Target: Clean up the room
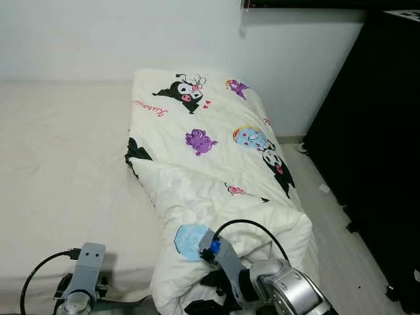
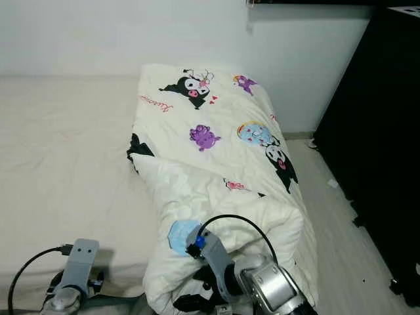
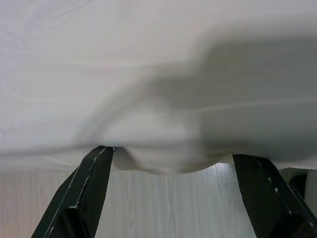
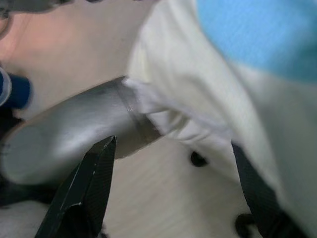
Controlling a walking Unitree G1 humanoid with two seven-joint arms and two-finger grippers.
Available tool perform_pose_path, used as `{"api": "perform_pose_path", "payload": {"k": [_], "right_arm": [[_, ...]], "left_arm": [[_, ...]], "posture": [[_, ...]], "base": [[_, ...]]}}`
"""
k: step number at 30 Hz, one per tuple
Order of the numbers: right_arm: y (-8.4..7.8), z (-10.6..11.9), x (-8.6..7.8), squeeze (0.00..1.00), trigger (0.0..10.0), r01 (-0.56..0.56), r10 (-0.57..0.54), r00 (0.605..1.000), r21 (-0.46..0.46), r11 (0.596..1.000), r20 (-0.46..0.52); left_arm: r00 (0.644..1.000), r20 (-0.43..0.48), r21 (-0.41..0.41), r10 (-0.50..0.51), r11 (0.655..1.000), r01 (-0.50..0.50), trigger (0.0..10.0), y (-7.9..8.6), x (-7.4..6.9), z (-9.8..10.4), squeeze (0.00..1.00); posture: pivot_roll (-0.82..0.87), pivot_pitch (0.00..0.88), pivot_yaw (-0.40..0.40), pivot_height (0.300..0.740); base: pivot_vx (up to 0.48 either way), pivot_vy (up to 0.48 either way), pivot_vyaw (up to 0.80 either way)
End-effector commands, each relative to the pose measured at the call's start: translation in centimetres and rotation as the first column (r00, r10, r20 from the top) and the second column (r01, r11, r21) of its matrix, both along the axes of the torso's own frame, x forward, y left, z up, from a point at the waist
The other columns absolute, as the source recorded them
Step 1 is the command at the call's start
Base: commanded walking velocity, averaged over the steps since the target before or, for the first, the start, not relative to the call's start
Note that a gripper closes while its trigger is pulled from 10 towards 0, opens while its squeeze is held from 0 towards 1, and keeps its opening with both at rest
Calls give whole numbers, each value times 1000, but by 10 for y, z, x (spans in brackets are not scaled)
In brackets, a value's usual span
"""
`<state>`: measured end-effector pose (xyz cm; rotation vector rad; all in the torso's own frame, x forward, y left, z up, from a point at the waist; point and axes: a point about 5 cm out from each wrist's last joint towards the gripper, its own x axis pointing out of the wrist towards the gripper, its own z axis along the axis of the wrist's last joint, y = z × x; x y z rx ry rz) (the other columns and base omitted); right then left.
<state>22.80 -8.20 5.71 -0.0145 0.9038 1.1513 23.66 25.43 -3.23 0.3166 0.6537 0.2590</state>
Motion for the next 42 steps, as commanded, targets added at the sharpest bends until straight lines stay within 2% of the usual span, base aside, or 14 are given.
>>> {"api": "perform_pose_path", "payload": {"k": [1, 9, 17, 18, 20, 23, 24, 27, 33, 34, 36, 37, 40, 42], "right_arm": [[-10, 5, -8, 0, 10000, 23, -22, 999, 14, 1000, -45], [-43, 53, -67, 0, 10000, -196, 222, 971, 242, 950, -85], [-55, 73, -51, 0, 10000, -77, 87, 996, 340, 937, -14], [-62, 79, -34, 0, 10000, 12, -32, 998, 350, 937, 52], [-62, 79, -34, 0, 10000, 12, -32, 998, 350, 937, 52], [-95, 82, -1, 0, 10000, 274, -335, 923, 288, 918, 189], [-95, 82, -1, 0, 10000, 274, -335, 923, 288, 918, 189], [-116, 76, 10, 0, 10000, 417, -461, 856, 212, 884, 235], [-149, 72, 18, 0, 10000, 596, -615, 739, 159, 787, 275], [-183, 73, 21, 0, 10000, 733, -723, 615, 111, 672, 315], [-194, 73, 21, 0, 10000, 774, -754, 568, 96, 626, 330], [-220, 75, 22, 0, 10000, 858, -807, 447, 72, 509, 386], [-226, 76, 22, 0, 10000, 877, -819, 411, 74, 476, 401], [-242, 85, 23, 0, 10000, 913, -848, 302, 125, 389, 436]], "left_arm": [[990, 138, -11, -38, 999, 39, 10000, -11, 30, 23, 0], [940, 312, -50, -141, 985, 164, 10000, -23, 55, 50, 0], [758, 569, -122, -319, 879, 461, 10000, -50, 86, 103, 0], [653, 642, -126, -403, 784, 608, 10000, -61, 92, 128, 0], [653, 642, -126, -403, 784, 608, 10000, -61, 92, 128, 0], [392, 768, -140, -506, 464, 875, 10000, -83, 84, 184, 0], [392, 768, -140, -506, 464, 875, 10000, -83, 84, 184, 0], [287, 755, -134, -590, 289, 948, 10000, -93, 69, 192, 0], [138, 642, -124, -754, 75, 989, 10000, -107, 41, 183, 0], [84, 545, -136, -834, 11, 991, 10000, -115, 25, 171, 0], [78, 520, -142, -850, 4, 990, 10000, -117, 22, 167, 0], [105, 476, -152, -873, 35, 988, 10000, -120, 18, 155, 0], [119, 468, -161, -876, 48, 986, 10000, -120, 17, 153, 0], [210, 444, -152, -871, 158, 976, 10000, -121, 23, 143, 0]], "posture": [[7, 100, -39, 601], [-14, 101, -45, 601], [-24, 94, -44, 601], [-24, 94, -44, 601], [-24, 94, -44, 601], [-19, 95, -30, 601], [-19, 95, -30, 601], [-22, 97, -29, 601], [-28, 102, -27, 601], [-28, 101, -26, 601], [-28, 101, -26, 601], [-28, 101, -26, 601], [-28, 101, -26, 601], [-28, 101, -26, 601]], "base": [[0, 0, 0], [0, 0, 0], [0, 0, 0], [0, 0, 0], [0, 0, 0], [0, 0, 0], [0, 0, 0], [0, 0, 0], [0, 0, 0], [0, 0, 0], [0, 0, 0], [0, 0, 0], [0, 0, 0], [0, 0, 0]]}}
